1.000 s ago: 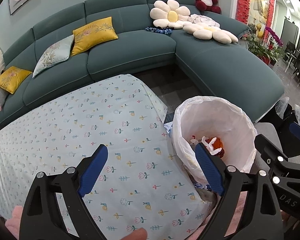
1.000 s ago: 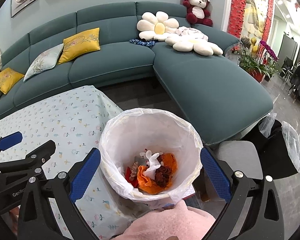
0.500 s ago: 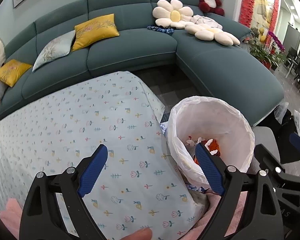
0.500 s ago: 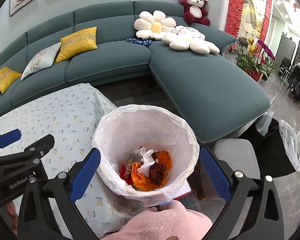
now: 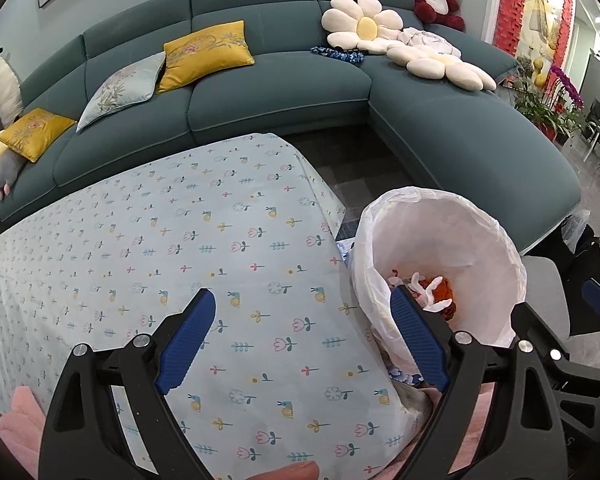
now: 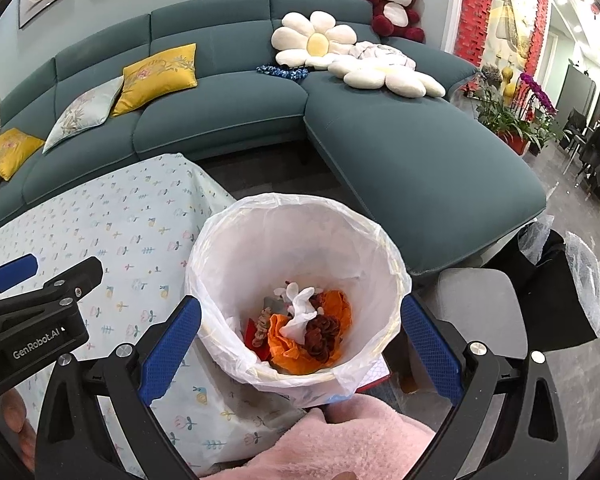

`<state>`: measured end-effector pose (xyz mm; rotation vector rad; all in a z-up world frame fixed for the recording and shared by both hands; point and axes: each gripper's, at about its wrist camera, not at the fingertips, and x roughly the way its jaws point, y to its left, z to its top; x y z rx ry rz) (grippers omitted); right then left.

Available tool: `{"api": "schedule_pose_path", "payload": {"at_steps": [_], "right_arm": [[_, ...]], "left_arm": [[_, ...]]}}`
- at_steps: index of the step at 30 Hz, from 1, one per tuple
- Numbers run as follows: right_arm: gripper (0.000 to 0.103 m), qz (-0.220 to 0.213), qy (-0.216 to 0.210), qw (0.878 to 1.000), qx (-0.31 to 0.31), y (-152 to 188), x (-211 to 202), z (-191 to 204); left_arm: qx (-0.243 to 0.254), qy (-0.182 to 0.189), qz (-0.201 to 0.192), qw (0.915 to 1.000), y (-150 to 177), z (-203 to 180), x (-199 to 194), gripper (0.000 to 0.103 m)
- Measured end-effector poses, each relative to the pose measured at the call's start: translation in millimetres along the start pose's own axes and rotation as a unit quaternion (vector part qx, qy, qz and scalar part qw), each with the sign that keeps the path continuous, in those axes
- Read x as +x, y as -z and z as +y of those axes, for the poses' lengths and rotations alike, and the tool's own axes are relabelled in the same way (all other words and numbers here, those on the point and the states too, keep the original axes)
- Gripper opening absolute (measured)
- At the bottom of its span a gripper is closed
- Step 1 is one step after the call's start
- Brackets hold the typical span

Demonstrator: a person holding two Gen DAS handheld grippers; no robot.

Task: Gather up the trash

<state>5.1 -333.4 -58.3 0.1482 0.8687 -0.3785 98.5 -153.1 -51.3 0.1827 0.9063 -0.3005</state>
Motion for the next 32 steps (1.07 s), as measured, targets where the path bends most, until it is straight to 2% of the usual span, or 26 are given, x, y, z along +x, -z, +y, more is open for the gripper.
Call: {"api": "schedule_pose_path", "payload": {"at_steps": [26, 32], "right_arm": [[0.096, 0.020, -0.002, 1.000, 0.011, 5.4, 21.5, -8.8], [0.096, 0.021, -0.003, 1.000, 0.012, 5.7, 21.7, -8.7]], "left_arm": [[0.018, -0.012, 0.011, 0.9997, 3.3, -11.5, 17.2, 0.084], [0.017, -0.004, 0.018, 0.9997, 5.9, -9.9, 19.6, 0.084]]}}
